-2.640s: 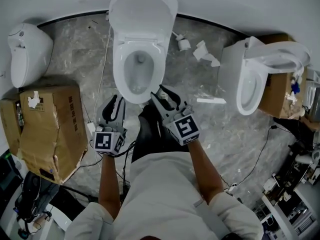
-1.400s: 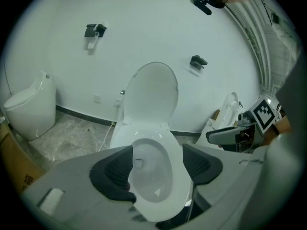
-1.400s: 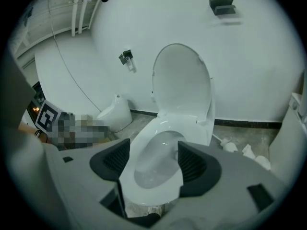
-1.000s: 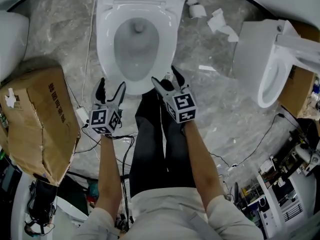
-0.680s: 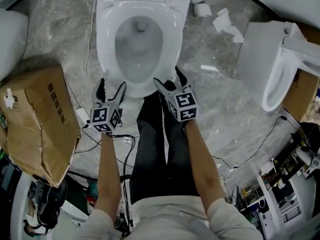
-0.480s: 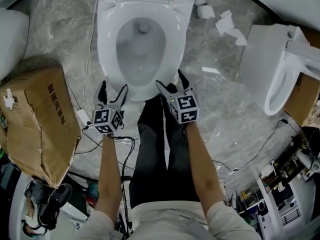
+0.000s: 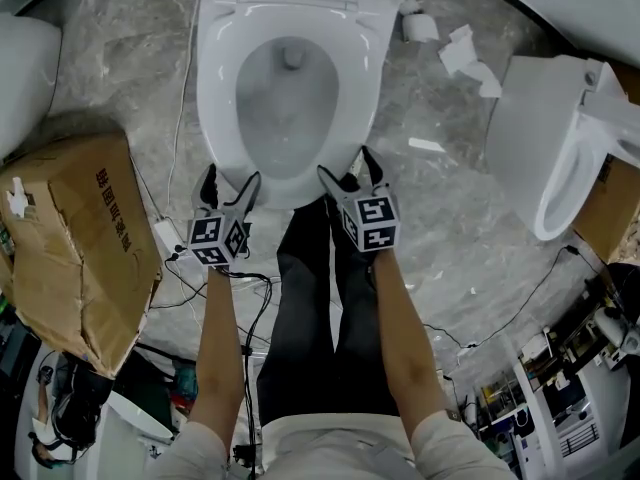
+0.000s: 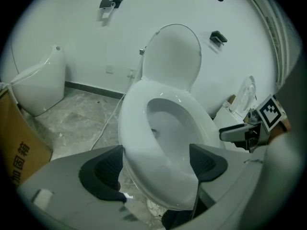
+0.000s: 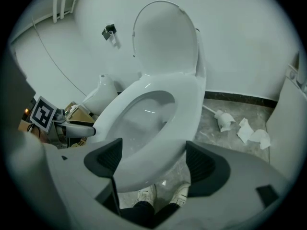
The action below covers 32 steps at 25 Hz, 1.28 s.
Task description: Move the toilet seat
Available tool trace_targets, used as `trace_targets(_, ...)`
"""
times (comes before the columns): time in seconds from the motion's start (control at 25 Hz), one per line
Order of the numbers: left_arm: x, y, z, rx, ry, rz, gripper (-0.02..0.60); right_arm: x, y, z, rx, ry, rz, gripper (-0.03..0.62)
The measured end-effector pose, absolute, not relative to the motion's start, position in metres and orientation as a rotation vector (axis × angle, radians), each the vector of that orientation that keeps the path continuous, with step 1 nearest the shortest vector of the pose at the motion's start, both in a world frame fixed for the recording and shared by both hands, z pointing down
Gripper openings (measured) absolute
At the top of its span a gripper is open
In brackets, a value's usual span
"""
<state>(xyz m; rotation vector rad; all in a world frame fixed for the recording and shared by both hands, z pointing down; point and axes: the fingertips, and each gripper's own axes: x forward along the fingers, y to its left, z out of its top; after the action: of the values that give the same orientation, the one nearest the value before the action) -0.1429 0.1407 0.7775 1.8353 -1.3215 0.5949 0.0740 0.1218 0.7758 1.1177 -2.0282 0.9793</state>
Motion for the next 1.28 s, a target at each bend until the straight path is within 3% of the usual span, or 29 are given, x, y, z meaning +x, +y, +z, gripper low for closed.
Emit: trace_targets(1.28,-0.147,0.137,0.784,1.737,-1.358,0.497,0.411,0.075,0.121,0.781,1.186,-2.031,1.273,0.419)
